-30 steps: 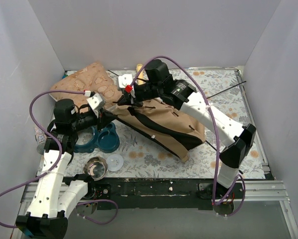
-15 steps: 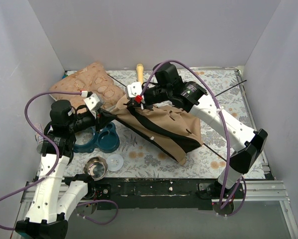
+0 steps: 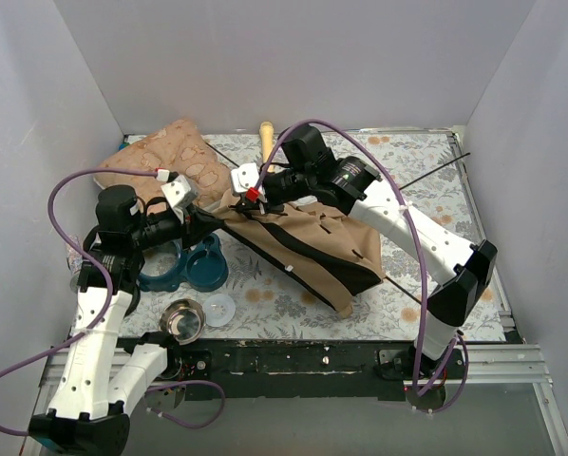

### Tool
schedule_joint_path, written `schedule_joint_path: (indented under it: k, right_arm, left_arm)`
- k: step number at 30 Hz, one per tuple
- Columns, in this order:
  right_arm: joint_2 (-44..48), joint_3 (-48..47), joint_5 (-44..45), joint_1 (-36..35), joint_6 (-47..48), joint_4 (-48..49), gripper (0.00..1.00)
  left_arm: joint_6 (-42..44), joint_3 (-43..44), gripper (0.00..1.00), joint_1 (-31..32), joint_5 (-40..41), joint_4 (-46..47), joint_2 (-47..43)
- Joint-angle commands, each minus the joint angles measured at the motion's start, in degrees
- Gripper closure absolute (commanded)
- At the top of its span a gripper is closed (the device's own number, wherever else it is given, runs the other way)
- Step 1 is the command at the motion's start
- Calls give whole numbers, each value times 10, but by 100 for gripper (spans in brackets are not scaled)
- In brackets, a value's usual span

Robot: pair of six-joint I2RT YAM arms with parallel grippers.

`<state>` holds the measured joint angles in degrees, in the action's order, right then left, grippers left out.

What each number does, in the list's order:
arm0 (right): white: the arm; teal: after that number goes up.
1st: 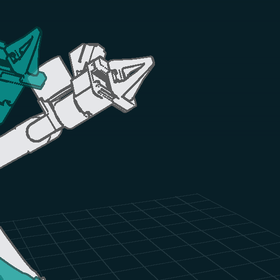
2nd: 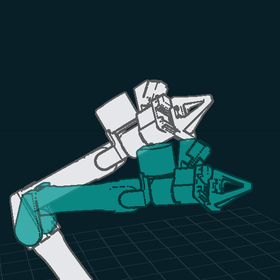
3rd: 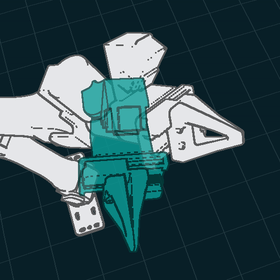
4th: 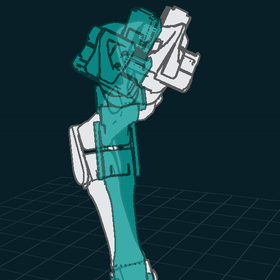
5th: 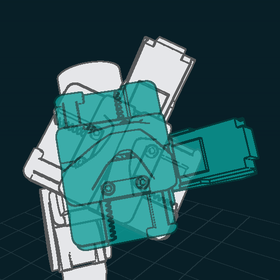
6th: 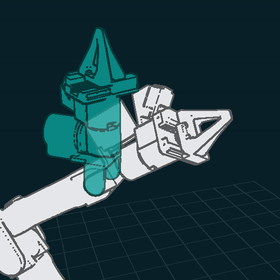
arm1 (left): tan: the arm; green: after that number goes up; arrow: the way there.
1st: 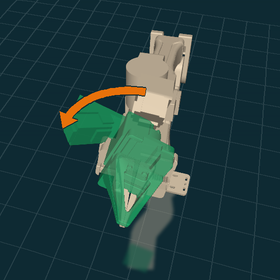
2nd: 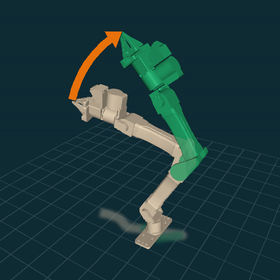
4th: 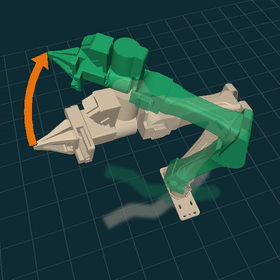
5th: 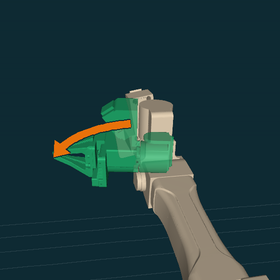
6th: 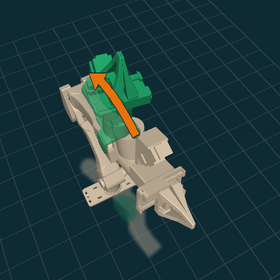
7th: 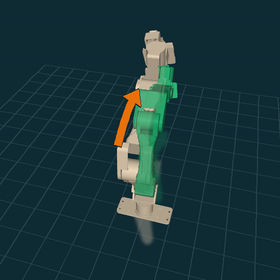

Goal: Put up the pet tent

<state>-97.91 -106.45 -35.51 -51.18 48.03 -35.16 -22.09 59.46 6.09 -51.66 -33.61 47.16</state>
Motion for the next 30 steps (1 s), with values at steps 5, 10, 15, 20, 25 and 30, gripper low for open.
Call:
schedule_joint_path:
  k: [5, 10, 15, 20, 25, 30]
  right_arm:
    - [-5, -17, 56, 4, 22, -45, 99]
    - [-6, -14, 64, -9, 40, -54, 99]
    - [-6, -16, 70, -17, 44, -50, 99]
    - [-6, -23, 85, -32, 58, -48, 99]
    - [-1, -20, 101, -48, 73, -36, 99]
    - [-6, -44, 105, -59, 61, -25, 99]
  left_arm:
    - [11, 35, 100, -4, -13, -24, 6]
    - [8, 43, 100, -3, -11, -37, 15]
    - [20, 50, 100, -3, -6, -59, 24]
    - [19, 72, 100, -3, 6, -90, 49]
    - [13, 105, 100, -3, 15, -140, 86]
    - [6, 97, 100, -4, 25, -150, 82]
